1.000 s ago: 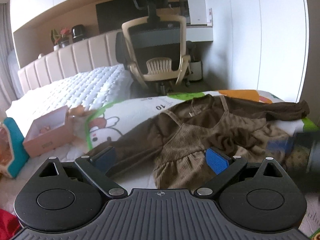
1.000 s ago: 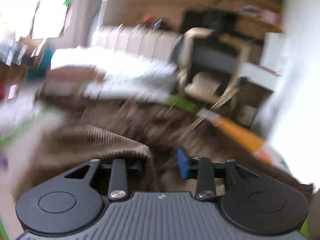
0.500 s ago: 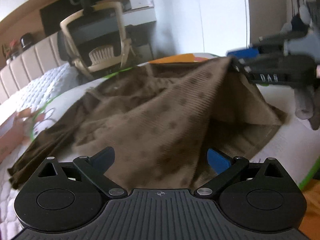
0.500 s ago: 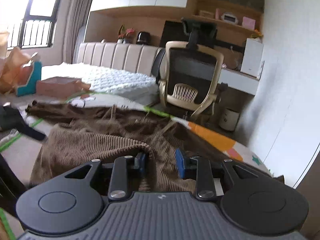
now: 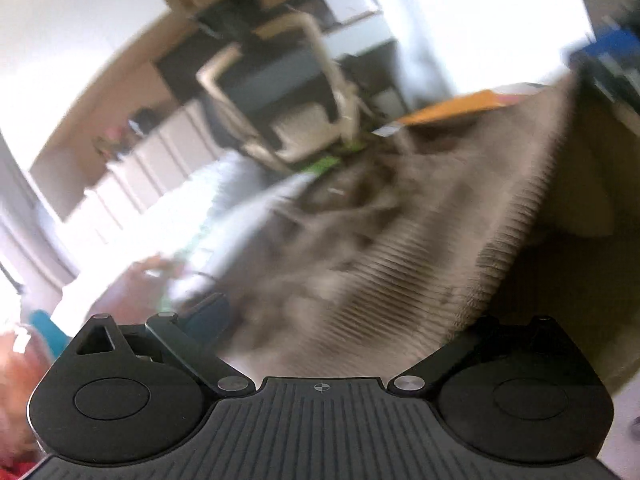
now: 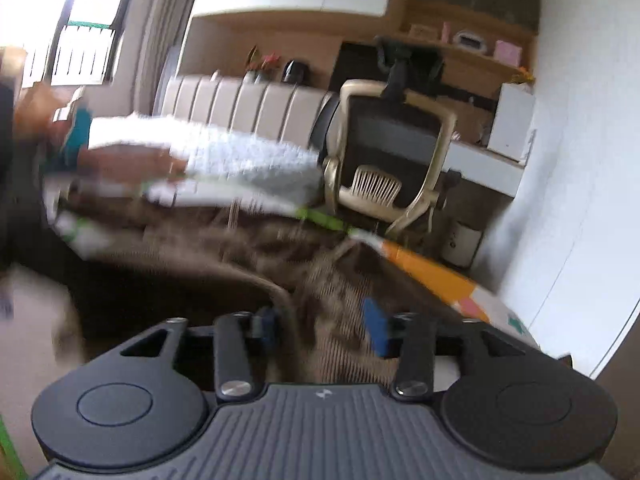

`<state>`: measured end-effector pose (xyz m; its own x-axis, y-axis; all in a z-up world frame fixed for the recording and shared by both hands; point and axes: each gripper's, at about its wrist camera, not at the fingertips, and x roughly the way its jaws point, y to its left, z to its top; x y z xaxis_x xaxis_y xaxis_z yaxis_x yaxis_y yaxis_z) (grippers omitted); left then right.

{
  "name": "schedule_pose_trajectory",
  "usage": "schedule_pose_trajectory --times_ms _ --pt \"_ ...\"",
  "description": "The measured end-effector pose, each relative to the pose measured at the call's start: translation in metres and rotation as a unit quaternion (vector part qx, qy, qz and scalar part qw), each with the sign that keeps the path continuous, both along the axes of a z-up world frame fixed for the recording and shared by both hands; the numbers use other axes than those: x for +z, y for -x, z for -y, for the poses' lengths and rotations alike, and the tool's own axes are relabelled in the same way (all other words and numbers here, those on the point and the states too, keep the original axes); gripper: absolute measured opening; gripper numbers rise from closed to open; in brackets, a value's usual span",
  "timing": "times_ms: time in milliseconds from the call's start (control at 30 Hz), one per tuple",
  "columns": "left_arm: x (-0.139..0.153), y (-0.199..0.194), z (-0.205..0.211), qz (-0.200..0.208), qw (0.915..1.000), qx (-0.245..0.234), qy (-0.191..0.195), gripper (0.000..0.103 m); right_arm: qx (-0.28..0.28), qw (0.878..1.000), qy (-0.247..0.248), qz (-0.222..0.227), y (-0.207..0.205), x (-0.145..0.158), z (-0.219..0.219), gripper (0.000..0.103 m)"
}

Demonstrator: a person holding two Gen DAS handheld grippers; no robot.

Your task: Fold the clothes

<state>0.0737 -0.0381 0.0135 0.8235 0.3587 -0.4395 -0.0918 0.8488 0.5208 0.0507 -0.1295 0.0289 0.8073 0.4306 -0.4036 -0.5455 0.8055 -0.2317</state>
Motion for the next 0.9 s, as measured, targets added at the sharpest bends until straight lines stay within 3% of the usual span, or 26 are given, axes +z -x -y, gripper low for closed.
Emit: schedule_pose_trajectory --times_ms 100,200,300,367,467,567,733,767,900 --pt "0.016 0.009 -0.033 0.037 0.9984 0.038 -0.021 0.102 0.021 0.998 0.051 -0.039 0.018 -0.034 0.001 0.055" --pt "0.026 0.011 -0.066 0.044 0.9963 0.073 0.007 0.103 0.031 0.993 0.104 -0.048 0.039 -0.064 0.004 0.056" --pt "0.019 0.017 -0.083 0.028 0.9958 0.087 0.011 0.103 -0.022 0.989 0.145 0.029 0.047 -0.066 0.017 0.06" --pt "0.008 0.021 -0.088 0.01 0.9964 0.084 0.003 0.103 -0.099 0.985 0.133 0.046 0.031 -0.057 0.041 0.06" --pt "-0.006 0.035 -0.09 -0.02 0.9971 0.072 0.013 0.103 -0.16 0.984 0.079 0.023 0.013 -0.042 0.069 0.061" --pt "-0.018 0.05 -0.081 -0.05 0.9975 0.045 0.022 0.102 -0.165 0.984 0.061 0.022 0.013 -0.034 0.077 0.06" --pt "-0.019 0.064 -0.074 -0.061 0.9968 0.016 -0.048 0.103 -0.161 0.986 0.032 0.026 0.018 -0.017 0.09 0.057" --pt "-0.013 0.068 -0.074 -0.053 0.9968 0.014 -0.059 0.103 -0.158 0.987 0.02 0.036 0.021 -0.006 0.094 0.058" --pt "0.057 0.083 -0.078 0.041 0.9961 0.023 -0.075 0.103 -0.146 0.986 -0.017 0.074 0.033 0.034 0.106 0.058"
